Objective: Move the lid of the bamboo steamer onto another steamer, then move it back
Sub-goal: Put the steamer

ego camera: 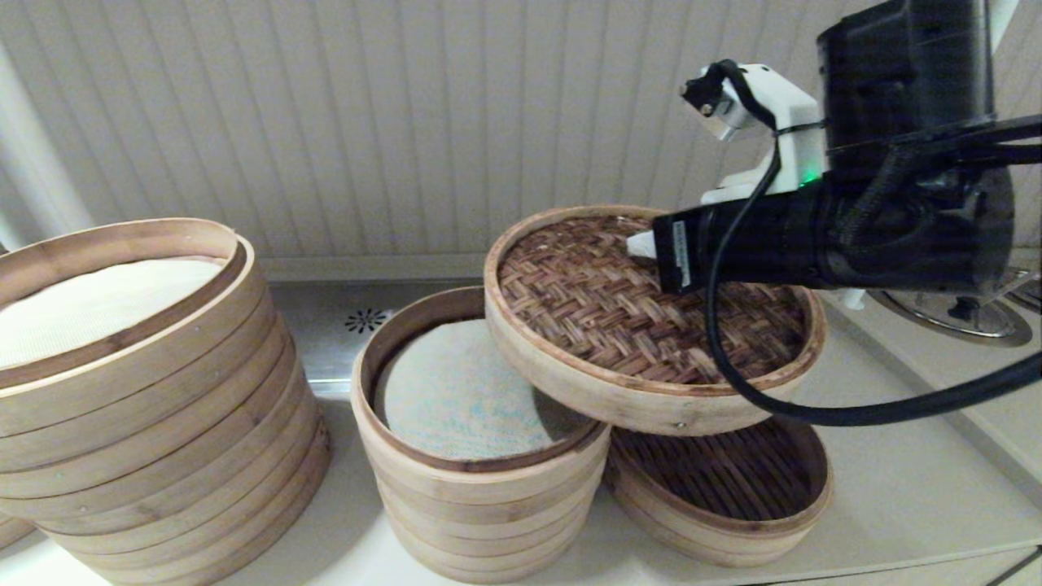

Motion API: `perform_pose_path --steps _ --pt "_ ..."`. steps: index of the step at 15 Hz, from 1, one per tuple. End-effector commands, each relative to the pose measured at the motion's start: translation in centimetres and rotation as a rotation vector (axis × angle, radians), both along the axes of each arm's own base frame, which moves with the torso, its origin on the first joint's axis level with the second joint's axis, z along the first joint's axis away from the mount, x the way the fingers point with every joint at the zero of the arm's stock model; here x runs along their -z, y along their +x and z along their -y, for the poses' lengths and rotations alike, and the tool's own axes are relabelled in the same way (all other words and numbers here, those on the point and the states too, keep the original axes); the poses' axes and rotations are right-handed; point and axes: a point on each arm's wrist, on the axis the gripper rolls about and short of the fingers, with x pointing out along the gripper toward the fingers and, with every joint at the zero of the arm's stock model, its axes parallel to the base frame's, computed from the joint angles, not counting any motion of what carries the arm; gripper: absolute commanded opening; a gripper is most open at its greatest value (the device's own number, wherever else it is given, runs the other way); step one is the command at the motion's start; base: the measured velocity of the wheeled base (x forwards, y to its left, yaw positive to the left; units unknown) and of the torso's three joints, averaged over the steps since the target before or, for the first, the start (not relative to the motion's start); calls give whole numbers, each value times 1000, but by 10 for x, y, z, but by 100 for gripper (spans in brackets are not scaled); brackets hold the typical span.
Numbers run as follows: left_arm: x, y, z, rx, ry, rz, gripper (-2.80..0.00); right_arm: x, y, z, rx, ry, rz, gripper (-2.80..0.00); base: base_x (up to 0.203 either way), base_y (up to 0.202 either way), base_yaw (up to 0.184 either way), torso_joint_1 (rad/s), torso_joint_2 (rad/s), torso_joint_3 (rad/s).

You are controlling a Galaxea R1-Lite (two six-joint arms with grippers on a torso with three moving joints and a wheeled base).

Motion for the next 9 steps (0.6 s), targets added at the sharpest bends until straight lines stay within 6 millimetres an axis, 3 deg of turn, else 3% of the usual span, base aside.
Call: perform_pose_path --steps 1,4,9 --pt "0 0 0 -1 1 1 -280 -7 -14 34 73 18 24 -280 0 0 0 0 0 0" --pt "0 0 0 -1 -1 1 -280 3 -19 68 183 4 1 -280 0 0 0 0 0 0" --pt "0 0 0 -1 1 -1 -280 30 -23 102 318 -27 -72 -280 0 0 0 0 0 0"
